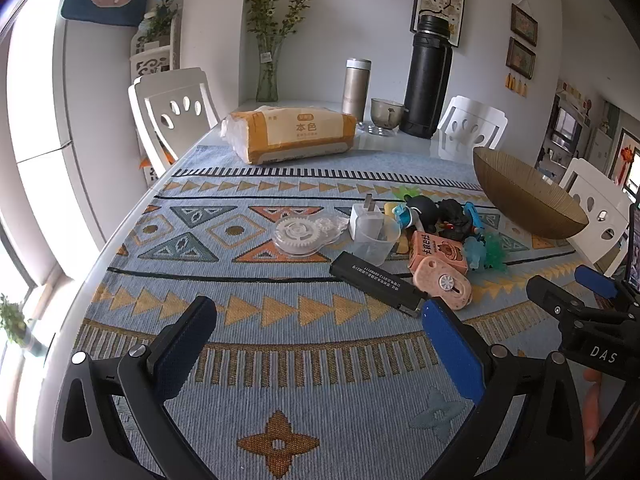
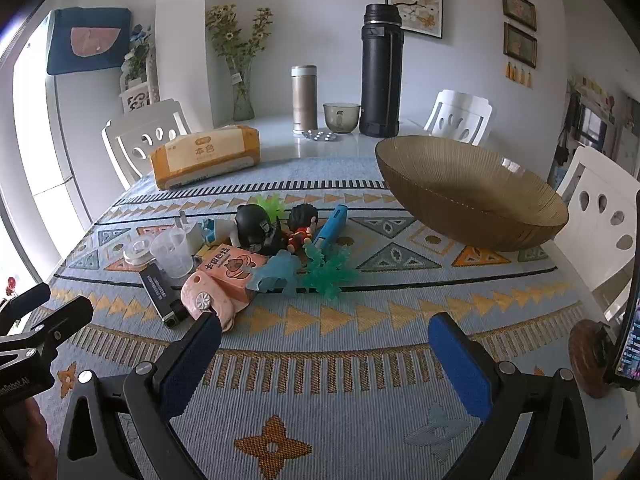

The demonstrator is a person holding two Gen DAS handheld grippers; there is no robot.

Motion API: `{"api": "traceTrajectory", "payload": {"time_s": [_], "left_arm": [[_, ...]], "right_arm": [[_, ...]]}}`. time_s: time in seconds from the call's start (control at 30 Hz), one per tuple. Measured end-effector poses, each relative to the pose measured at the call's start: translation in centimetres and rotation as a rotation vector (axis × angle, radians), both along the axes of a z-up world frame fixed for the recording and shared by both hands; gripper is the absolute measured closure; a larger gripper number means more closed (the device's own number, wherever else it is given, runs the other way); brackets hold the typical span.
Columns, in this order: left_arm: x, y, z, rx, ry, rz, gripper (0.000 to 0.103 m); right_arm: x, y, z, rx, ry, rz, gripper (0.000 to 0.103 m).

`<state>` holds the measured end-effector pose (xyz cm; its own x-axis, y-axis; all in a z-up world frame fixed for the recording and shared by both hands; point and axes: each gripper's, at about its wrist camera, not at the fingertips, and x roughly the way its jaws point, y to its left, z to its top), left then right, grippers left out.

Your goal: Organize rigid objects

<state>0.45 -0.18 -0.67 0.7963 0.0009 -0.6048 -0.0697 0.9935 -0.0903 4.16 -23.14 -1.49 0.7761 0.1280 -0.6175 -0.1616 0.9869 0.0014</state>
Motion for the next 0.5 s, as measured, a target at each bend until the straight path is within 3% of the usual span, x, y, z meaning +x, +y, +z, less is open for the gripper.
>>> {"api": "traceTrajectory", "payload": {"time_s": [0.5], "left_arm": [[0.03, -0.01, -0.01, 0.002, 0.001, -0.001, 0.000]], "right_arm": [[-0.02, 0.01, -0.01, 0.002, 0.004, 0.001, 0.000]]}}
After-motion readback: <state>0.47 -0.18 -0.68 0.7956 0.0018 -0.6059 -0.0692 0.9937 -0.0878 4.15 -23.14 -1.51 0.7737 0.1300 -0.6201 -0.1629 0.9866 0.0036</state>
